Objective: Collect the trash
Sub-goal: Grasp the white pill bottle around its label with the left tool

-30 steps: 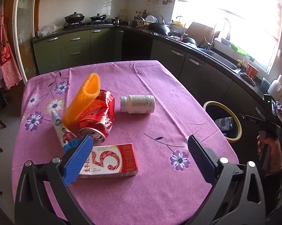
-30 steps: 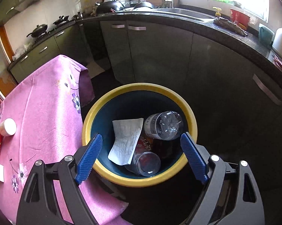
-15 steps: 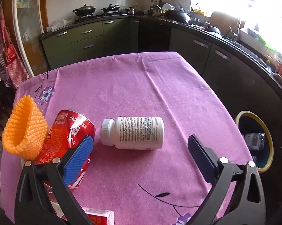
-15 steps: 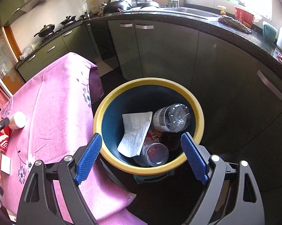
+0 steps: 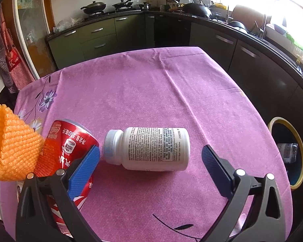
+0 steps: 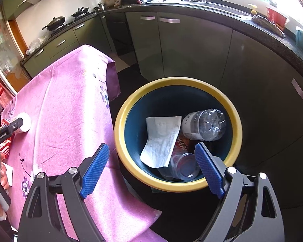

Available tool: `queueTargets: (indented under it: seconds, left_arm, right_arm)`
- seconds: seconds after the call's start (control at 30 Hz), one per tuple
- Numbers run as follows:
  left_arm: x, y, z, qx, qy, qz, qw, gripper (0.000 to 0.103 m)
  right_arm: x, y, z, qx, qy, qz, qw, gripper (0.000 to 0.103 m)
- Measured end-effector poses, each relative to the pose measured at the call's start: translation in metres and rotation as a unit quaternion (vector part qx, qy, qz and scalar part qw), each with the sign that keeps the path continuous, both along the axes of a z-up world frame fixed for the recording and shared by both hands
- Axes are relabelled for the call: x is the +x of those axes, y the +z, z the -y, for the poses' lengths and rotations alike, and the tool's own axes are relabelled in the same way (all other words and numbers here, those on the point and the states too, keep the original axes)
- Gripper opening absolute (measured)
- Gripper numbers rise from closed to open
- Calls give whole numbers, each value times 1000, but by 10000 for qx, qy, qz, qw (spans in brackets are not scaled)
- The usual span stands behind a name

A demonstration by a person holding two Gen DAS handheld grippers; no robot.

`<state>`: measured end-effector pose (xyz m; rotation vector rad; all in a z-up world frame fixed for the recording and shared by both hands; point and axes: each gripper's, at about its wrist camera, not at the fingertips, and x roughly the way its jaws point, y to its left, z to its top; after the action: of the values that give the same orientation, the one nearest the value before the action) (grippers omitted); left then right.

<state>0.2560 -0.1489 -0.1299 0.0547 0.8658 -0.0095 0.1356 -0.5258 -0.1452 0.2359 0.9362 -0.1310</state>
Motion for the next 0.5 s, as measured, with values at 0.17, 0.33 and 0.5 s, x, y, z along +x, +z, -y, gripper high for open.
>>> queueTargets:
  seconds: [0.17, 0.33, 0.5]
  left_arm:
    - [3, -1, 1, 63, 61, -38, 10000, 96]
    - [9, -8, 4, 94, 57, -136, 9998, 96]
    - [14, -9, 5, 173, 128, -189, 9996, 81]
  right_arm:
    - [8, -6, -5, -9, 47, -142, 9999, 86]
    - [13, -8, -6, 5, 60, -180, 9998, 86]
    - [15, -10, -6, 51, 94, -162, 9998, 86]
